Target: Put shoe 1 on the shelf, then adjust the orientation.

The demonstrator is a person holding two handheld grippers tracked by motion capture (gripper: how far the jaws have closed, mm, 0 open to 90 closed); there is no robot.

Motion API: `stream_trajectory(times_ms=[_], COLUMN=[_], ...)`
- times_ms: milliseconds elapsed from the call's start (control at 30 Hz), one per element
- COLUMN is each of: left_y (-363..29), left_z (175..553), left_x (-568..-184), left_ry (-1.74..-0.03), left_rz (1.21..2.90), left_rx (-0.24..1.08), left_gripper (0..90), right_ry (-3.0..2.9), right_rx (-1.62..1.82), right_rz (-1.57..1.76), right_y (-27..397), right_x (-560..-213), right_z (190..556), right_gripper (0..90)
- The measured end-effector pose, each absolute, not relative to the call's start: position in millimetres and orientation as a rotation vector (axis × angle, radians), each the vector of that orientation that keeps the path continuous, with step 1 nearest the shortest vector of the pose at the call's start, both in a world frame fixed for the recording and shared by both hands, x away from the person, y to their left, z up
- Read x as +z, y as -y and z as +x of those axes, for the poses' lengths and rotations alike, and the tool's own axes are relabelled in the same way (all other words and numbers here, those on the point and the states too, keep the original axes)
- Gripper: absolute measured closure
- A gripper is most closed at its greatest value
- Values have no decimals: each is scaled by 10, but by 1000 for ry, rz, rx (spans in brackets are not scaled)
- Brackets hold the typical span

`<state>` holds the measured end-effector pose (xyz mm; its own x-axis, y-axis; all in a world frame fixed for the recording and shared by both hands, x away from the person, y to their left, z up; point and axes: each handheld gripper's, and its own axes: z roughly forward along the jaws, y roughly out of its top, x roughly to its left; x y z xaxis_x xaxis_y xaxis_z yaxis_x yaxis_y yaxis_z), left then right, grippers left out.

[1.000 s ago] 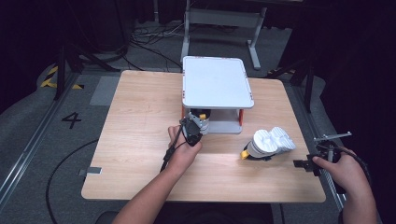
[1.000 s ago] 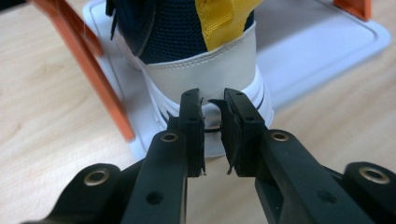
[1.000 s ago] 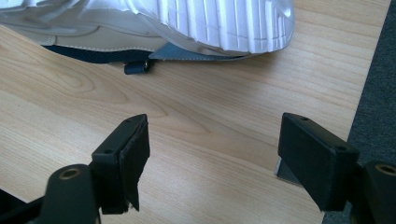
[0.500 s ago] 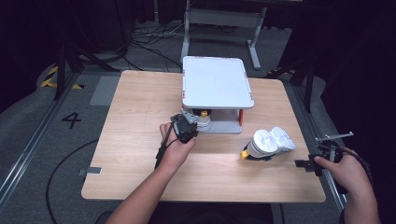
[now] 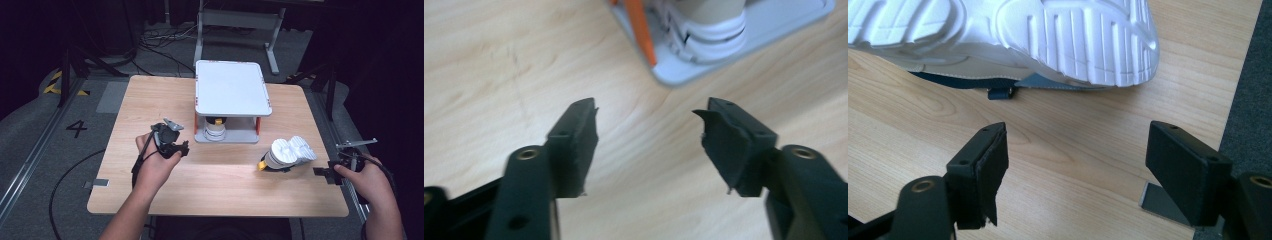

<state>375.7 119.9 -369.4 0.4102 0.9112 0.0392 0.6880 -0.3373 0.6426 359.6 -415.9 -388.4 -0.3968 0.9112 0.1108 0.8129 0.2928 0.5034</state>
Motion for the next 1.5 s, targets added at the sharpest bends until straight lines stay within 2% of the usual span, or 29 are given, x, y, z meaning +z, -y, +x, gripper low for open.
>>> stream_trajectory(times_ms=[267, 333, 400, 567, 667, 1233, 1500], left_y=[-1581, -1627, -1716, -1800, -1825, -1970, -1944], left_z=[3776, 3787, 3803, 3804, 3800, 3762, 3784], left_x=[-3708, -3735, -3782, -3852, -3876, -3922, -3941], left_ry=[-1480, -1493, -1521, -1556, -1559, -1598, -1587], left_rz=[2190, 2196, 2199, 2213, 2221, 2234, 2244], left_rx=[443, 437, 443, 448, 441, 459, 452], left_gripper=[248, 243, 243, 254, 265, 262, 259], right_ry=[-2379, -2381, -2398, -2352, -2370, -2395, -2433], right_rx=[756, 785, 783, 823, 826, 874, 798], right_rz=[1541, 1534, 1503, 1474, 1438, 1352, 1394], right_y=[4060, 4034, 4004, 3930, 3845, 3506, 3480], right_x=[-3817, -3774, -3737, -3629, -3635, -3761, -3807], right_z=[3628, 3637, 3650, 3704, 3763, 4045, 4017], right_gripper=[278, 398, 463, 769, 900, 900, 900])
